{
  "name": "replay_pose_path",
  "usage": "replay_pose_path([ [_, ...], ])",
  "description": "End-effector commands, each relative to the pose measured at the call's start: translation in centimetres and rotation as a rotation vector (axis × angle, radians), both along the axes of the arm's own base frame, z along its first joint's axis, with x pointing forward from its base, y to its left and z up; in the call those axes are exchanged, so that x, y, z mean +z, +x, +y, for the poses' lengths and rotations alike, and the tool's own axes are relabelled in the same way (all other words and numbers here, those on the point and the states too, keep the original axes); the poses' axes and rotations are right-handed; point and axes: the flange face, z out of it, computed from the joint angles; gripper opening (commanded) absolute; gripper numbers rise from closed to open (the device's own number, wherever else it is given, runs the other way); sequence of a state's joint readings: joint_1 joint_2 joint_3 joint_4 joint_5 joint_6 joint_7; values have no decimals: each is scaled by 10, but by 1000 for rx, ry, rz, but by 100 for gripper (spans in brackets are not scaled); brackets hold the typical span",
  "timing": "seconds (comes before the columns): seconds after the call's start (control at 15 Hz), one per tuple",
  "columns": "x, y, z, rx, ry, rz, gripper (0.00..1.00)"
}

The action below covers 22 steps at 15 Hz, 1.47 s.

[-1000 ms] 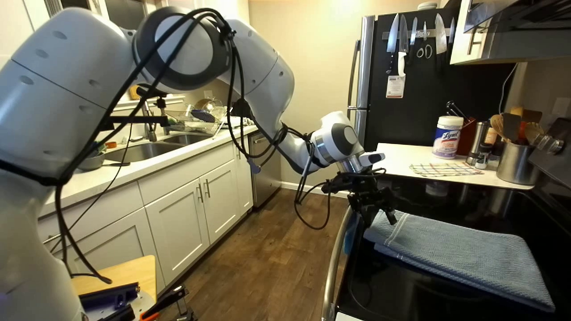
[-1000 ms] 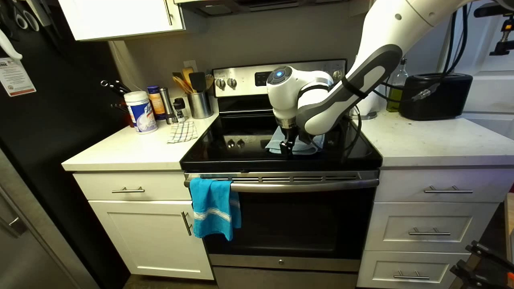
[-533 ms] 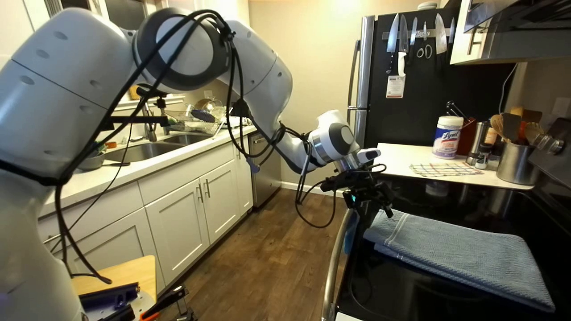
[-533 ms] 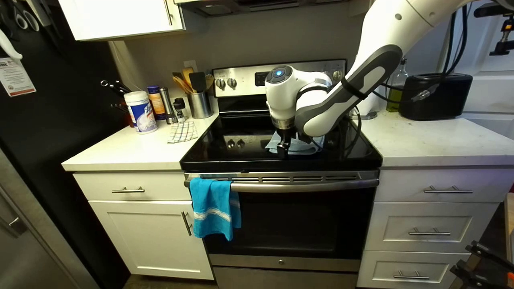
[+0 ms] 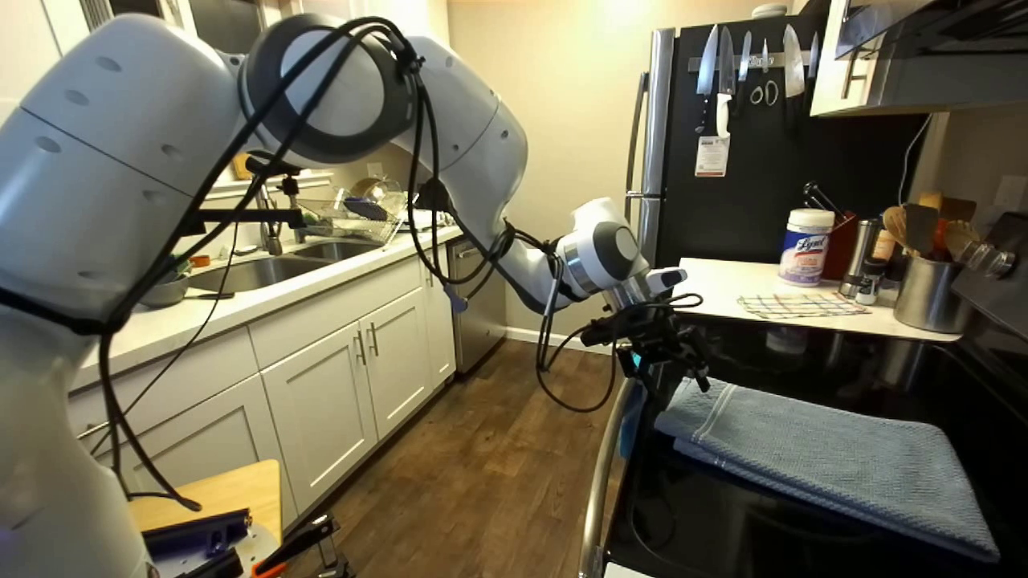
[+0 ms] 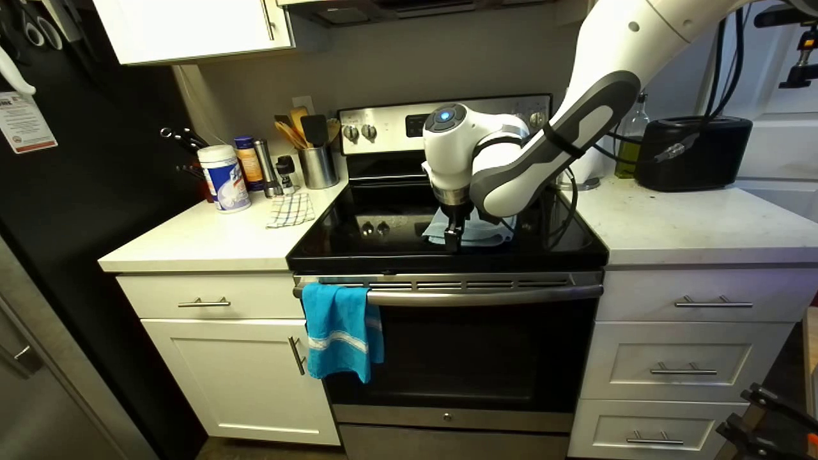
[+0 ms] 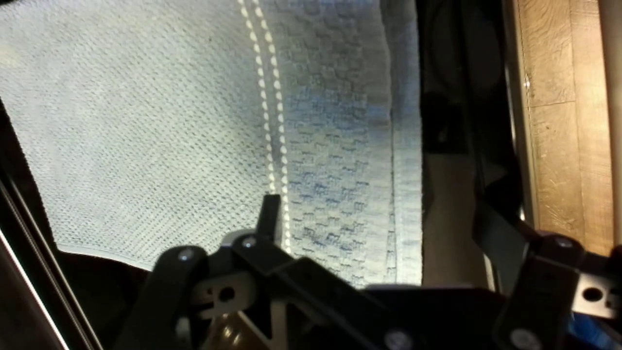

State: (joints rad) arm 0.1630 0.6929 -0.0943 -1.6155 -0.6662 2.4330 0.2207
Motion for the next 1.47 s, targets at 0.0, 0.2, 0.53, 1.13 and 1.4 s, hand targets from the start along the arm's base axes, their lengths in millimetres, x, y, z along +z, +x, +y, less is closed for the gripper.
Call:
replay_pose_path([
  [0.0, -10, -6, -18, 7, 25, 40, 100],
  [0.2, -16, -7, -30, -22, 35, 52, 100],
  [0.53, -21, -9, -47, -69, 45, 61, 100],
  [1.13, -21, -12, -68, -116, 18, 58, 100],
  [1.4, -15, -11, -72, -135, -39, 27, 100],
])
